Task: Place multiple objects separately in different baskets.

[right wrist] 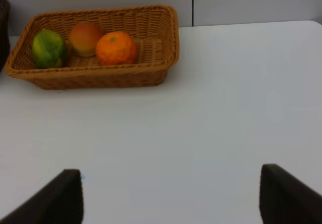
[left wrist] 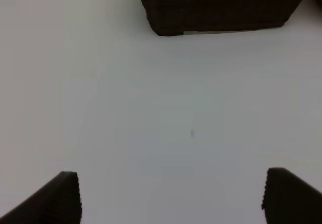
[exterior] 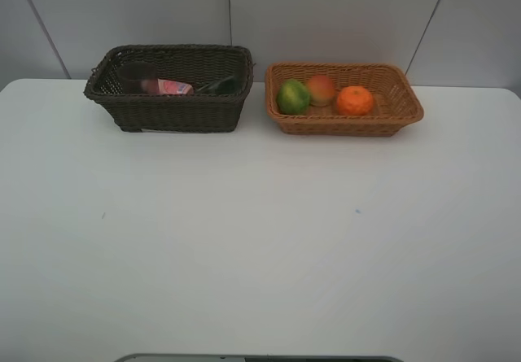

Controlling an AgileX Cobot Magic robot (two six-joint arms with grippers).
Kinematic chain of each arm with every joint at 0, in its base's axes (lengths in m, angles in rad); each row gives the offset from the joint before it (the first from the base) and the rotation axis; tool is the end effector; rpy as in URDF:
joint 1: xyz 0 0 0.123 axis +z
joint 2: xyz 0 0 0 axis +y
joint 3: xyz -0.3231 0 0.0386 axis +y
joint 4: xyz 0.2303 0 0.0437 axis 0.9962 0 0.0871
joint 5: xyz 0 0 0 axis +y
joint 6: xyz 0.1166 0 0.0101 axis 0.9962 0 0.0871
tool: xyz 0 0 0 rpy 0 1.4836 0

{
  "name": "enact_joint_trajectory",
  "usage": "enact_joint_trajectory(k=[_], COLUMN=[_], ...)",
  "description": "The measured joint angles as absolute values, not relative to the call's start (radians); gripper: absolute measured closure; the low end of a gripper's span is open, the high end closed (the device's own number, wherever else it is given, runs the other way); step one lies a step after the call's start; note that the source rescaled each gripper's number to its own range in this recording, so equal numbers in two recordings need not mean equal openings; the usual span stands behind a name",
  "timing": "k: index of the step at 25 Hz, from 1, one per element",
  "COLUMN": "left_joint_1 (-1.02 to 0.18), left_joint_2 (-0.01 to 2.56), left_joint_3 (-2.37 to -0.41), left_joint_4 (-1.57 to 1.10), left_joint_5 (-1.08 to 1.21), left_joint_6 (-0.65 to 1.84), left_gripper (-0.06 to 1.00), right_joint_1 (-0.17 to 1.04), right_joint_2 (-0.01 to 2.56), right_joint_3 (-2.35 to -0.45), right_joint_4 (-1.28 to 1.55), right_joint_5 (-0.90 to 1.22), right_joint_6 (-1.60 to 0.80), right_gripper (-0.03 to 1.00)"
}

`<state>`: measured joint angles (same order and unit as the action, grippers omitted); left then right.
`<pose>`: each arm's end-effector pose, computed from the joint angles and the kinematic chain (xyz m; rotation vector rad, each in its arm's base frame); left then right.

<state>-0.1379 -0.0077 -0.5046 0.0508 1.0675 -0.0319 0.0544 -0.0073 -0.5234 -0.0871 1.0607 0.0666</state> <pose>-0.0386 0.0106 0.2573 0.1050 2.0354 -0.0458 -0.0408 -0.0111 0.2636 0.0179 2.0106 -0.0264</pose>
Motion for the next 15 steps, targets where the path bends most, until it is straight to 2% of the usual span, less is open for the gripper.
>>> enact_joint_trajectory(k=[15], left_joint_1=[-0.138], left_joint_2=[-0.008], left_joint_3=[-0.505], left_joint_4=[0.052], left_joint_5=[1.067], left_joint_6=[-0.028], left_gripper=[0.02], right_joint_1=[0.054], right_joint_2=[-0.007], right_joint_3=[-0.523], right_joint_4=[-0.087], right_joint_5=[1.061], right_joint_6=[0.067], right_gripper=[0.34])
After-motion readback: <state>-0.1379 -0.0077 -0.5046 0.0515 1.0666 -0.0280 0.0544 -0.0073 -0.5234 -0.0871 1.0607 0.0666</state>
